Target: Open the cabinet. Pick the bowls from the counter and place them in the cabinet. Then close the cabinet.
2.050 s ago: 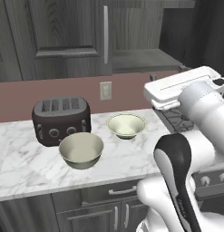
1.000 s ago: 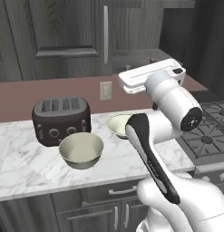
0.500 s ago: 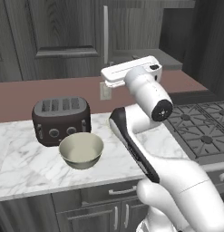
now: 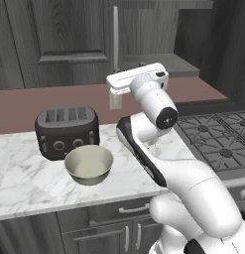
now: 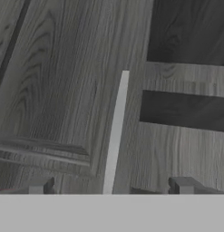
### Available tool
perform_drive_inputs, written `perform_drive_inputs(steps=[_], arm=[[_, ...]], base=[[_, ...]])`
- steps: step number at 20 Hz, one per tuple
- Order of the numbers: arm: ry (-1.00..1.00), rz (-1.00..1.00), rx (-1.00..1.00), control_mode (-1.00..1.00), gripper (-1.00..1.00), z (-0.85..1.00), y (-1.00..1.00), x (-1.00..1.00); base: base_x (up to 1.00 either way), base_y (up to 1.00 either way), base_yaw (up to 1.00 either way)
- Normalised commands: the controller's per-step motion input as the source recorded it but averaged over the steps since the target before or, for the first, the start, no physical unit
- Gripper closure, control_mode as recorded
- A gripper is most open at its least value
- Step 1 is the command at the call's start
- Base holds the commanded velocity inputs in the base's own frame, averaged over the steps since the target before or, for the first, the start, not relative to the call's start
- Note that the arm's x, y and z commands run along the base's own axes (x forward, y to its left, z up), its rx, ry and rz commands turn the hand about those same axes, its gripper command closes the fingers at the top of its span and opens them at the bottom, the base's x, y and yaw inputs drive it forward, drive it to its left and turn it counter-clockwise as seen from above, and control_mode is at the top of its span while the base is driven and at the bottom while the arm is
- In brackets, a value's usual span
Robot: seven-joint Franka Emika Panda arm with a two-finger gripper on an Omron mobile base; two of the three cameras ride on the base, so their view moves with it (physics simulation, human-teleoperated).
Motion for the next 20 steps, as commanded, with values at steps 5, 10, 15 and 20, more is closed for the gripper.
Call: perform_drive_inputs(steps=[5, 10, 15, 20], arm=[[-0.01, 0.0, 0.0, -1.0, -1.0, -0.21, 0.0, 0.48], [-0.02, 0.0, 0.0, -1.0, -1.0, -0.14, 0.0, 0.55], [-0.02, -0.01, 0.0, -1.0, -1.0, -0.03, 0.05, 0.56], [-0.03, -0.05, 0.0, -1.0, -1.0, 0.0, 0.24, 0.46]], base=[[0.0, 0.0, 0.0], [0.0, 0.0, 0.0], [0.0, 0.0, 0.0], [0.0, 0.0, 0.0]])
